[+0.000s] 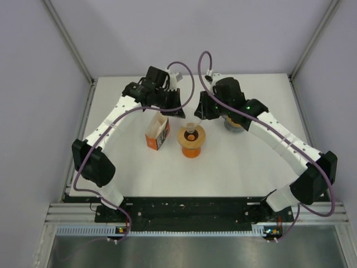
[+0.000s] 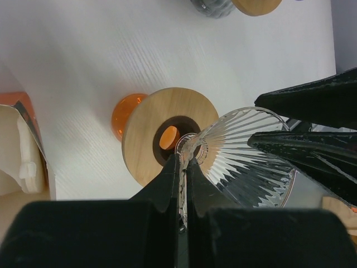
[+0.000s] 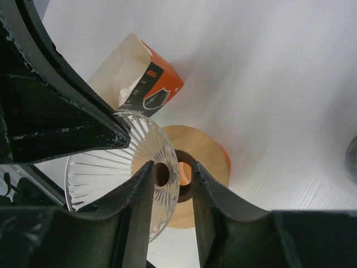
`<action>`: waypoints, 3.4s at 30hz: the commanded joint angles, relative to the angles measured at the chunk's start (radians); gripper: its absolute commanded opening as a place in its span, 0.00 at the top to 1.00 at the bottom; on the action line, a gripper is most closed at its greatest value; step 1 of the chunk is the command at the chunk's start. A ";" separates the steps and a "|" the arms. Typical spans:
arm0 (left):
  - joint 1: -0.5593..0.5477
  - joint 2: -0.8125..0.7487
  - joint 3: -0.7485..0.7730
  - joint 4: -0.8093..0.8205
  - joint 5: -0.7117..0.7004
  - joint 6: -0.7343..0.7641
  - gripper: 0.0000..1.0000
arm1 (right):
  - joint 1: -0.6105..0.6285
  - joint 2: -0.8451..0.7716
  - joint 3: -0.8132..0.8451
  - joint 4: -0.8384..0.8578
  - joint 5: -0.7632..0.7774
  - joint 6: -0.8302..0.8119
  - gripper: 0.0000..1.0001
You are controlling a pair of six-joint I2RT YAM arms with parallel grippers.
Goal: Place the coffee filter in the dripper
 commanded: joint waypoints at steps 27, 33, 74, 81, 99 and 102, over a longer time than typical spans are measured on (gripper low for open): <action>-0.040 -0.022 -0.156 0.142 -0.128 0.070 1.00 | 0.011 0.032 -0.098 0.053 -0.071 -0.086 1.00; -0.042 -0.013 -0.188 0.171 -0.149 0.085 1.00 | 0.011 0.042 -0.115 0.058 -0.065 -0.105 1.00; -0.042 0.108 -0.264 0.136 -0.064 0.246 0.75 | 0.014 0.036 -0.338 0.153 -0.120 -0.086 0.92; -0.011 0.090 -0.109 0.067 -0.034 0.260 0.51 | 0.015 0.026 -0.220 0.124 -0.108 -0.105 0.78; 0.073 -0.005 0.115 -0.043 -0.010 0.329 0.43 | 0.015 -0.013 -0.040 0.055 -0.070 -0.155 0.43; 0.124 -0.050 0.099 -0.045 -0.036 0.367 0.60 | 0.015 -0.052 -0.046 0.046 -0.033 -0.169 0.42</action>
